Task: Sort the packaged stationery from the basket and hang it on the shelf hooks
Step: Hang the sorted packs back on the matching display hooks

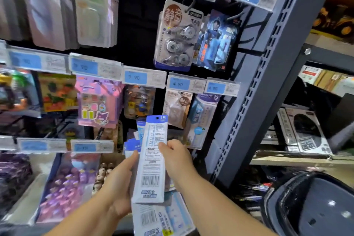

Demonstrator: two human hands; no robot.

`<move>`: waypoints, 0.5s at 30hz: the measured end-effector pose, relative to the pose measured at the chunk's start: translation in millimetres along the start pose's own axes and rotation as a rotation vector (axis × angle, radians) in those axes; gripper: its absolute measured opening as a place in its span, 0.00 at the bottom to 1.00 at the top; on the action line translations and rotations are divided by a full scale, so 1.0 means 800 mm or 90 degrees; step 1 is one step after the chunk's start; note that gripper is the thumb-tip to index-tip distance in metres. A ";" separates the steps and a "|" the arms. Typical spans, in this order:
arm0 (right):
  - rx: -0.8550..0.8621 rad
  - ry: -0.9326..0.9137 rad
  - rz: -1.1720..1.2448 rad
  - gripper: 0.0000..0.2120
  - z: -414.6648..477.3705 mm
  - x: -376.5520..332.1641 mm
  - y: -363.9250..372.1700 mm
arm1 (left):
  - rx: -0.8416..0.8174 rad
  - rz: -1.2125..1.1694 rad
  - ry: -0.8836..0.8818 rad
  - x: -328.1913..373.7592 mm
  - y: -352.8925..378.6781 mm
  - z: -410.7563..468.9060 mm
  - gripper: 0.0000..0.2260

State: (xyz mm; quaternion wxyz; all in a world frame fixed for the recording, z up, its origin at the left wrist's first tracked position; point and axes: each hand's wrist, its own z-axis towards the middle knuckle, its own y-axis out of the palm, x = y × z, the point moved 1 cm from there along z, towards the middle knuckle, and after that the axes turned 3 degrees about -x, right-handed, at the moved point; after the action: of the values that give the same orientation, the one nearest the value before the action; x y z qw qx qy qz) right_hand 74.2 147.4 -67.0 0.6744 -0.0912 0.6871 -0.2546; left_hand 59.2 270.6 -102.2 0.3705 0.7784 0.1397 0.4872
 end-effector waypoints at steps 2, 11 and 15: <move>-0.015 0.014 0.033 0.14 0.003 0.002 0.011 | 0.020 0.024 -0.001 0.004 -0.004 -0.010 0.19; -0.046 0.011 0.075 0.08 -0.008 -0.008 0.084 | 0.099 0.095 0.043 0.030 -0.063 -0.048 0.12; -0.011 -0.017 0.028 0.16 -0.020 -0.009 0.097 | 0.115 0.105 0.052 0.029 -0.082 -0.057 0.09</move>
State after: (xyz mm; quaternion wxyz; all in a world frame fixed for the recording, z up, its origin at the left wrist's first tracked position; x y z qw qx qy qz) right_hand 75.9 220.5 -97.7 0.6880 -0.0852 0.6823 -0.2321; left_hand 40.8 349.0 -122.4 0.2513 0.7970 0.1334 0.5328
